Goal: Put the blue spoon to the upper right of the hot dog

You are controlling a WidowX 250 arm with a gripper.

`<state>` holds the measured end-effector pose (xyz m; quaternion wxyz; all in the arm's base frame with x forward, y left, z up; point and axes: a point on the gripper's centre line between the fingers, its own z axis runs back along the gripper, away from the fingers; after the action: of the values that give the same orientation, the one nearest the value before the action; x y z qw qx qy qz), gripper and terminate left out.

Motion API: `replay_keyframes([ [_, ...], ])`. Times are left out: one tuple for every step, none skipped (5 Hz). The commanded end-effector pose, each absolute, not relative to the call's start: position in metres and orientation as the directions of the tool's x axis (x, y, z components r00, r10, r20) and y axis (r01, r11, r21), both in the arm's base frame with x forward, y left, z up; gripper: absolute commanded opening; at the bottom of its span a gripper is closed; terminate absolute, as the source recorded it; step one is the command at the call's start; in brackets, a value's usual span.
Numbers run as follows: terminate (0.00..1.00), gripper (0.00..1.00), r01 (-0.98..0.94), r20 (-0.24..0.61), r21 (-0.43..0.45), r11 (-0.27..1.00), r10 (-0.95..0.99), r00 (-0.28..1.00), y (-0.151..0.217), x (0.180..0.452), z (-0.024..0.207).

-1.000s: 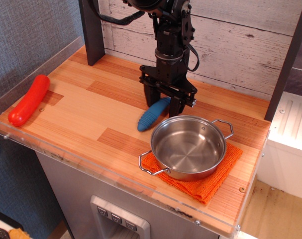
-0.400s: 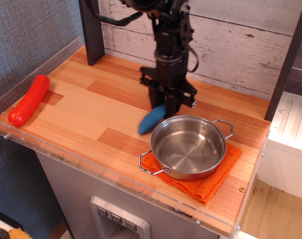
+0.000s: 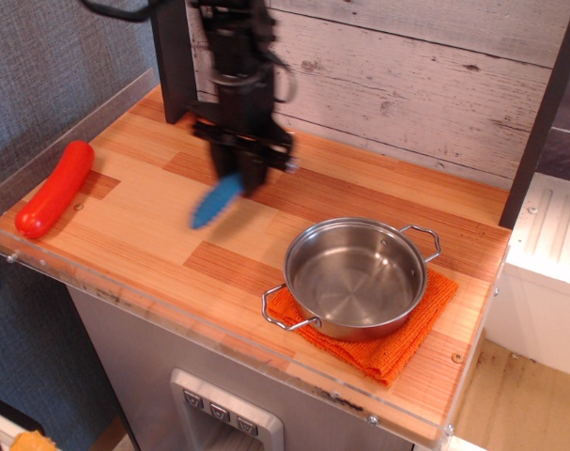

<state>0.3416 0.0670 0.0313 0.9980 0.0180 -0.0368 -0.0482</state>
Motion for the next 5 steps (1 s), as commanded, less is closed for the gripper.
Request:
replay_keyframes([
  [0.0, 0.0, 0.014, 0.118, 0.079, 0.997, -0.023, 0.993, 0.131, 0.357, 0.041],
  [0.0, 0.0, -0.004, 0.103, 0.085, 0.996, -0.005, 0.995, 0.145, 0.361, 0.028],
  [0.0, 0.0, 0.025, 0.077, 0.043, 0.999, -0.029, 0.997, 0.142, 0.361, 0.011],
  [0.0, 1.0, 0.081, 0.062, 0.014, 0.997, -0.082, 0.995, 0.137, 0.362, 0.004],
  [0.0, 1.0, 0.15, 0.104, 0.013, 0.989, -0.15, 0.983, 0.133, 0.363, 0.016],
])
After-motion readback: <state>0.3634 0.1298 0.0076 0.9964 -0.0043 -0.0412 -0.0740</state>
